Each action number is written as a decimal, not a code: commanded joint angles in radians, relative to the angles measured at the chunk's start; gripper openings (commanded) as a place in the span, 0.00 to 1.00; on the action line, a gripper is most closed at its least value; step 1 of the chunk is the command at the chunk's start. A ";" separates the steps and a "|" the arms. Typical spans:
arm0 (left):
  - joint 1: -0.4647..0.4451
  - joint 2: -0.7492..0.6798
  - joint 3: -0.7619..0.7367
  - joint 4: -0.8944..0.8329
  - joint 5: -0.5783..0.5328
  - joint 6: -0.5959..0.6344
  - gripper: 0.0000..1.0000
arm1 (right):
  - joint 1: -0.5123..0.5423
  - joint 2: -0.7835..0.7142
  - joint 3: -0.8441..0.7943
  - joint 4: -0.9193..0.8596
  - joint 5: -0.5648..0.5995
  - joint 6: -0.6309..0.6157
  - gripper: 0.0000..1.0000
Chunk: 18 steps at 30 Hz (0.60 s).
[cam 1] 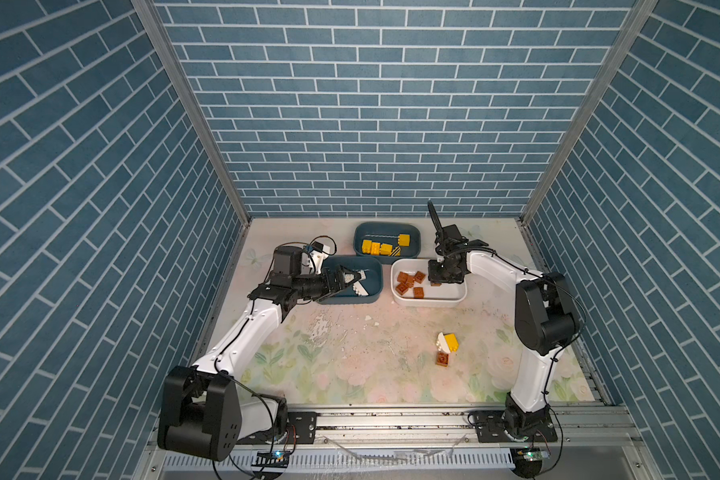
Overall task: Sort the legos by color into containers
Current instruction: 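Carry the brown brick with the right gripper into the white tub, release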
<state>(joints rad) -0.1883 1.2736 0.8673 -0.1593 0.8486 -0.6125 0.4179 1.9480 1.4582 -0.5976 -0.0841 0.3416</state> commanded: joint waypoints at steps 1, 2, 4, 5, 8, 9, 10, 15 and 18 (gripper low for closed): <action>0.000 -0.017 0.016 0.010 -0.008 0.005 1.00 | -0.001 0.029 0.050 0.014 -0.063 -0.028 0.46; 0.000 -0.016 0.016 0.010 -0.007 0.005 1.00 | -0.002 0.029 0.051 0.026 -0.080 -0.022 0.49; 0.000 -0.016 0.015 0.007 -0.008 0.005 1.00 | -0.002 0.018 0.043 0.042 -0.108 -0.006 0.53; 0.000 -0.016 0.015 0.007 -0.007 0.007 1.00 | -0.001 0.010 0.036 0.041 -0.112 -0.003 0.53; 0.000 -0.011 0.012 0.008 -0.005 0.008 1.00 | 0.002 -0.052 -0.028 0.045 -0.118 0.016 0.54; 0.000 -0.009 0.010 0.012 -0.004 0.006 1.00 | 0.008 -0.083 -0.060 0.044 -0.119 0.027 0.54; 0.000 -0.008 0.007 0.014 -0.003 0.005 1.00 | 0.014 -0.112 -0.088 0.037 -0.116 0.033 0.54; 0.000 0.007 0.004 0.022 0.004 0.004 1.00 | 0.092 -0.307 -0.262 -0.037 -0.069 0.091 0.55; 0.000 0.018 0.004 0.023 0.011 0.004 1.00 | 0.160 -0.430 -0.367 -0.085 -0.028 0.169 0.56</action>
<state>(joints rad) -0.1883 1.2770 0.8673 -0.1501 0.8497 -0.6144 0.5282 1.6135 1.1538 -0.5987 -0.1543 0.4152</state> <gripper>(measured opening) 0.996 0.557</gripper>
